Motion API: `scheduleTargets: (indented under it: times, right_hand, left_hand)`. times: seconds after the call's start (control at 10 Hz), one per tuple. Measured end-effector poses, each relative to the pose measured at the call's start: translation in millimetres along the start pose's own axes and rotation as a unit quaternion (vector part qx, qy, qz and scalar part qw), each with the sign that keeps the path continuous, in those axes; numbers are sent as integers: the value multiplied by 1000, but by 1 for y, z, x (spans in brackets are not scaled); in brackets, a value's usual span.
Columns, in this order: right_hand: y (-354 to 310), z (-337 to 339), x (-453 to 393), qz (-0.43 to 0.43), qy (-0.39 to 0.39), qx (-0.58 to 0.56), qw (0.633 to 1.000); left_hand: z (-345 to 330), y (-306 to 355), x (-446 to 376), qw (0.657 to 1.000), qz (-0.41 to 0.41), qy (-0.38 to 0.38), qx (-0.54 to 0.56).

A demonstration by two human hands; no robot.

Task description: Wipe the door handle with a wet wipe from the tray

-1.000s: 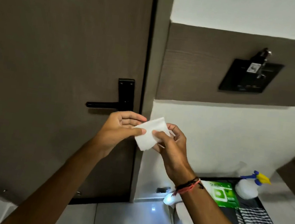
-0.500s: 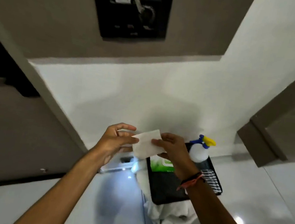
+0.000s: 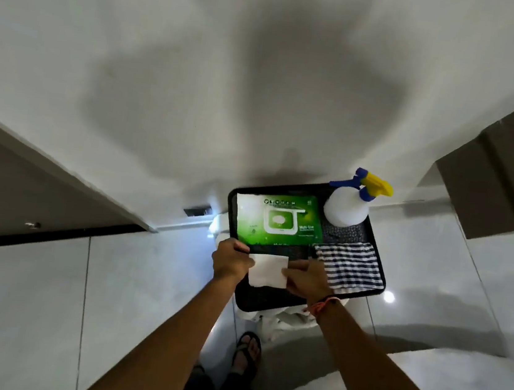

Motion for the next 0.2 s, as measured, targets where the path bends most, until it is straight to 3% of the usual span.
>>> scheduleTargets:
  times: [0.2]
  right_hand:
    - [-2, 10, 10, 59, 14, 100, 993]
  left_hand:
    - [-2, -12, 6, 999, 8, -25, -45]
Point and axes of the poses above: each hand's wrist, its own x-axis away from the middle knuckle, its own z-axis out of the back of the hand, y = z × x, the point moved 5 cm from there along -x, towards the middle knuckle, and after that the axes turned 14 degrees about y, right-handed, at the moved point
